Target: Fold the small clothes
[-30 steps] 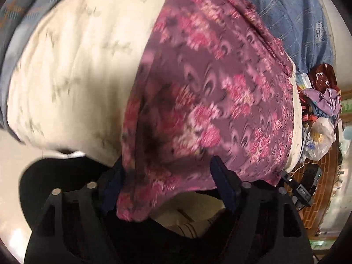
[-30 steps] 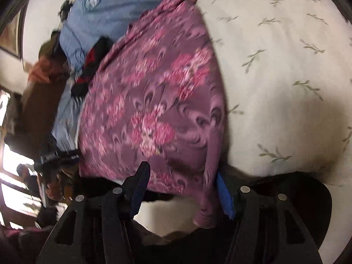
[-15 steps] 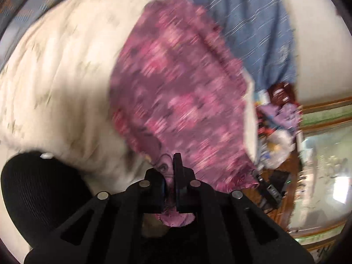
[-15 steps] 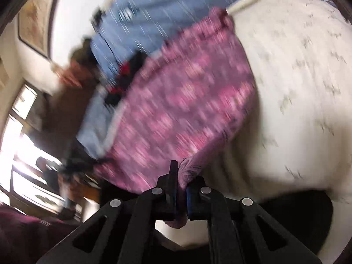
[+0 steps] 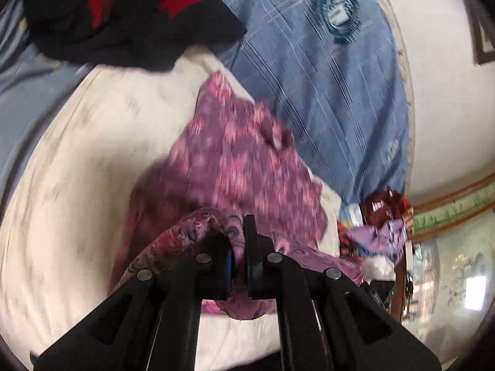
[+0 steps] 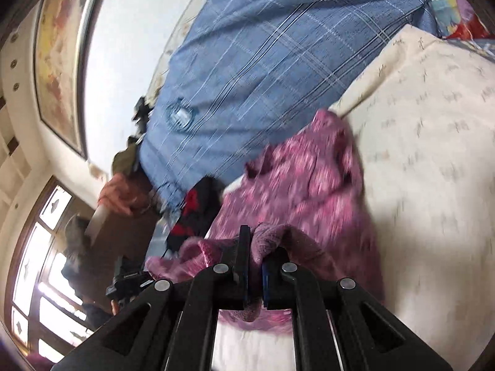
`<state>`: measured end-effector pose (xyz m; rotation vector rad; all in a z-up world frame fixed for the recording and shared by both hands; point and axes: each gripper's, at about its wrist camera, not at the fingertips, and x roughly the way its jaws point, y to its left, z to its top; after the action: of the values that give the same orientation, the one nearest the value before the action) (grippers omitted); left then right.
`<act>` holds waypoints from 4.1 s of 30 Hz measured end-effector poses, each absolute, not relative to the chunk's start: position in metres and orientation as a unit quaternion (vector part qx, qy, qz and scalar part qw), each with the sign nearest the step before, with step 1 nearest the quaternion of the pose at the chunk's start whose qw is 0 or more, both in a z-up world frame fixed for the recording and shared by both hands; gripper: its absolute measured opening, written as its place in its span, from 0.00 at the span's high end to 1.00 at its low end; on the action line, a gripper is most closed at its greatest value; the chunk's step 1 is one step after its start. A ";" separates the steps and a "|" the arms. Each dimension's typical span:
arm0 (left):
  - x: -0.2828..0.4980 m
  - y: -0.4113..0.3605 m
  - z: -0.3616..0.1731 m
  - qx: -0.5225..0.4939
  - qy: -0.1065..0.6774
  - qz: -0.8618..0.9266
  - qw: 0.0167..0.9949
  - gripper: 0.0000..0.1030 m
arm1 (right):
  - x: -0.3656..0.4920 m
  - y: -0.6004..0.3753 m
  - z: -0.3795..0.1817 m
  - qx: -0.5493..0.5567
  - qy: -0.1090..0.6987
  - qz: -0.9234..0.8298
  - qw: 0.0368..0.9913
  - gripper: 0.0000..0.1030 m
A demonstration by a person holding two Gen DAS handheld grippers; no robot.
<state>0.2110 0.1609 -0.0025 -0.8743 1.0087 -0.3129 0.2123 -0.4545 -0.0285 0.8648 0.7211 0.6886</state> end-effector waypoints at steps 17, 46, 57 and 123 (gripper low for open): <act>0.397 0.162 -0.079 -0.416 0.545 -0.090 0.722 0.94 | 0.391 -0.448 -0.105 0.504 0.387 0.199 0.746 0.90; 0.353 0.150 -0.037 -0.257 0.491 -0.246 0.795 0.37 | 0.397 -0.443 -0.092 0.422 0.415 0.180 0.786 0.52; 0.406 0.122 -0.039 -0.126 0.494 -0.104 0.854 0.31 | 0.420 -0.413 -0.091 0.357 0.433 0.153 0.813 0.52; 0.213 0.138 0.014 -0.316 0.439 -0.102 0.835 0.47 | 0.227 -0.454 -0.040 0.361 0.331 0.132 0.862 0.70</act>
<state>0.2133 0.1383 0.0143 -0.6692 0.9295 -0.2161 0.2273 -0.4541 -0.0403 0.7581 0.6945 0.2778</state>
